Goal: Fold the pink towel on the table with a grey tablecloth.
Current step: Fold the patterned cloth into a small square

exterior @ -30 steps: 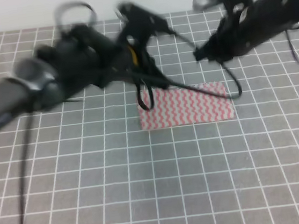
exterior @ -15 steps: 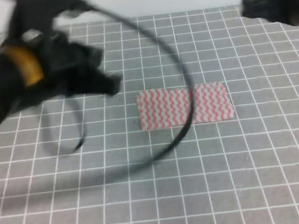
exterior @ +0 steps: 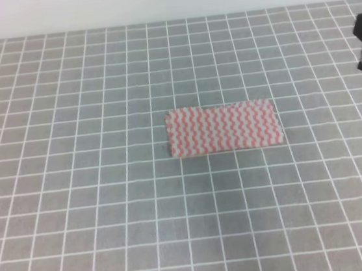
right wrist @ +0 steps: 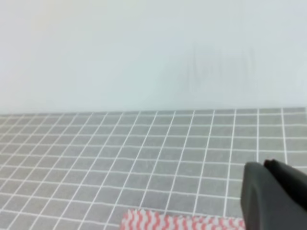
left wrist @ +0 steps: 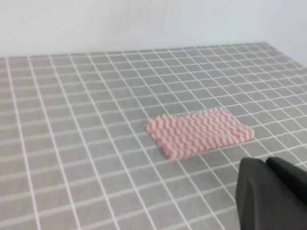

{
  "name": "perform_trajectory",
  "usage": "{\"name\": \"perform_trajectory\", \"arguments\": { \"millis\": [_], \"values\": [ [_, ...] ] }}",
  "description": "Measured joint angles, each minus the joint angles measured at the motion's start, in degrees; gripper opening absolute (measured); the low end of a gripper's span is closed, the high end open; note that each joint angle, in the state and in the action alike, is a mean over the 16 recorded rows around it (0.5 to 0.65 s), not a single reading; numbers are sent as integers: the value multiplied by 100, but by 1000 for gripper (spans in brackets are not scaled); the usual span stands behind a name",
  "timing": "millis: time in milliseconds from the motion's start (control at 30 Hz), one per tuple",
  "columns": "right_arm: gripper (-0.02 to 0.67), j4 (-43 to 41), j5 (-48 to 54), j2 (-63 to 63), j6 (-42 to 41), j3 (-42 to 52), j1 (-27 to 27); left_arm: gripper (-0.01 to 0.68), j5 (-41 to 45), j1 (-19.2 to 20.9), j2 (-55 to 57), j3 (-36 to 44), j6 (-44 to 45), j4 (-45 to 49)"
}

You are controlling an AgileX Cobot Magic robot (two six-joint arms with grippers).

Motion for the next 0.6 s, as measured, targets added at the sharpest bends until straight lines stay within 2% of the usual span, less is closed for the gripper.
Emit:
{"name": "perform_trajectory", "arguments": {
  "millis": [267,600],
  "values": [
    [-16,84,80,-800,1,498,0,0,487,0,-1401,709,-403,-98],
    [-16,68,747,-1491,3,703,0,0,768,0,-1739,884,-517,-218]
  ]
}}
